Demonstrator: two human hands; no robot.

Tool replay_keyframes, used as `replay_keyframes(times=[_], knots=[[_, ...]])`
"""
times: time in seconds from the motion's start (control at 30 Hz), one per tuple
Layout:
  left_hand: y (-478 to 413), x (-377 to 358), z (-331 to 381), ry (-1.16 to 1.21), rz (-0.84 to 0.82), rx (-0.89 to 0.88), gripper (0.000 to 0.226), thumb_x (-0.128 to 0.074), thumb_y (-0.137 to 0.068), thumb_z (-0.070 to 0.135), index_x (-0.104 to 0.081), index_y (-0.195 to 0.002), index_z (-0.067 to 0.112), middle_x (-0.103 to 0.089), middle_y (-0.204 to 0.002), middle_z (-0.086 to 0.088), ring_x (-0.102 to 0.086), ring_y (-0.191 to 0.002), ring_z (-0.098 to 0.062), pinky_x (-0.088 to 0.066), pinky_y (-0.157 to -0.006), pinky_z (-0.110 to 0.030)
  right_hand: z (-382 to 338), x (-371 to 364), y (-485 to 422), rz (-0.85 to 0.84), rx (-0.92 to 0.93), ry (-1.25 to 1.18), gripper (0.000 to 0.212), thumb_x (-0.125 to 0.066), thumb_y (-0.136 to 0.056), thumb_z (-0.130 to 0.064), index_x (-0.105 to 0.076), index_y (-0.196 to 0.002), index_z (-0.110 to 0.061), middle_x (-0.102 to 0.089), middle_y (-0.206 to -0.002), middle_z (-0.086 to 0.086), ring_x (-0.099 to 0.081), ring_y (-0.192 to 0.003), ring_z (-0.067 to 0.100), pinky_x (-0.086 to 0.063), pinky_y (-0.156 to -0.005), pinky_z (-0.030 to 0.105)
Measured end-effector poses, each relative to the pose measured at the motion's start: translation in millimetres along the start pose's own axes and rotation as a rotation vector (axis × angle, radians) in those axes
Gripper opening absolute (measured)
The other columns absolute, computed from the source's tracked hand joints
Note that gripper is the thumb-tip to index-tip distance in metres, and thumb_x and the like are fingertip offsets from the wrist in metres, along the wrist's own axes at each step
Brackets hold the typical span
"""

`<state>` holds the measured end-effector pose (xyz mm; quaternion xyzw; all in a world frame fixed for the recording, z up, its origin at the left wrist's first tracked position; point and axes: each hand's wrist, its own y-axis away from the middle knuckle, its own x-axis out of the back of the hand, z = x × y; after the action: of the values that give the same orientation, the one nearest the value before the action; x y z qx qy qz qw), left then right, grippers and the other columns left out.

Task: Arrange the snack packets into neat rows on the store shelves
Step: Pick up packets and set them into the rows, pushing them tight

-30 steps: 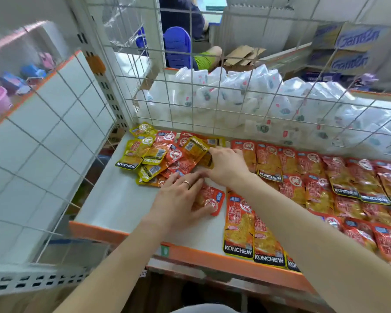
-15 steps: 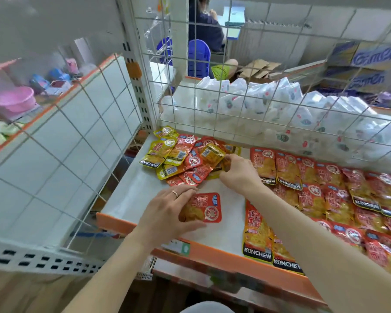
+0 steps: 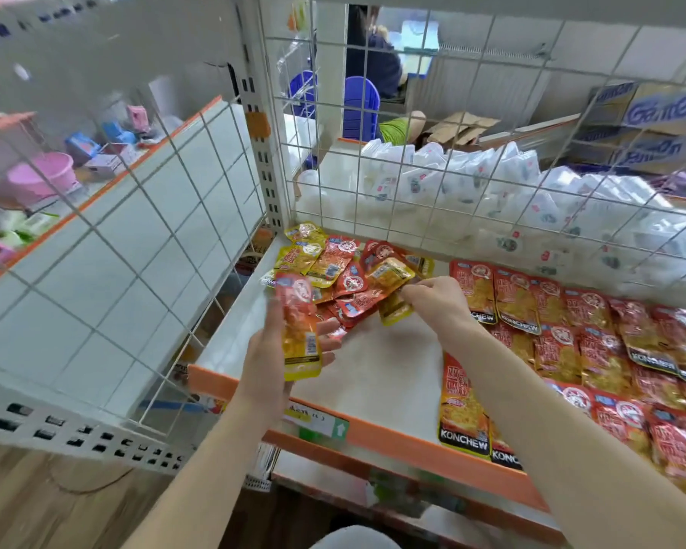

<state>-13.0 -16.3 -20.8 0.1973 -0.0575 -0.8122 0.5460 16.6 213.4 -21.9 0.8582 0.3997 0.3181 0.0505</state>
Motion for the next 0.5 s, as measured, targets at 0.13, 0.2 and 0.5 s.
replay_keyframes(times=[0.13,0.2,0.5], knots=[[-14,16,3,-0.117,0.145,-0.017,0.053,-0.048,-0.102,0.048,-0.068,-0.103,-0.001,-0.075,-0.094,-0.020,-0.073,-0.081,-0.039,-0.059,-0.074,-0.045,0,12,10,-0.015,-0.203,-0.246,0.016,-0.057,-0.090,-0.014,-0.056,-0.075,-0.009,-0.049,-0.062,0.009,-0.043,-0.052,0.021,-0.034,-0.053,0.029],[-22,27,5,-0.222,0.253,-0.048,0.048,-0.055,-0.096,0.049,-0.065,-0.090,0.002,-0.068,-0.083,-0.018,-0.064,-0.076,-0.036,-0.050,-0.073,-0.045,2,13,18,-0.049,-0.258,-0.420,0.014,-0.056,-0.094,-0.013,-0.057,-0.081,-0.010,-0.056,-0.070,0.008,-0.055,-0.049,0.019,-0.043,-0.051,0.026],[-33,31,-2,-0.591,0.258,0.001,0.041,-0.057,-0.100,0.038,-0.065,-0.072,0.009,-0.068,-0.072,-0.009,-0.063,-0.068,-0.025,-0.046,-0.062,-0.031,24,29,69,-0.471,-0.276,-0.911,0.031,-0.033,-0.099,-0.009,-0.044,-0.127,0.001,-0.065,-0.123,0.028,-0.072,-0.087,0.039,-0.053,-0.064,0.038]])
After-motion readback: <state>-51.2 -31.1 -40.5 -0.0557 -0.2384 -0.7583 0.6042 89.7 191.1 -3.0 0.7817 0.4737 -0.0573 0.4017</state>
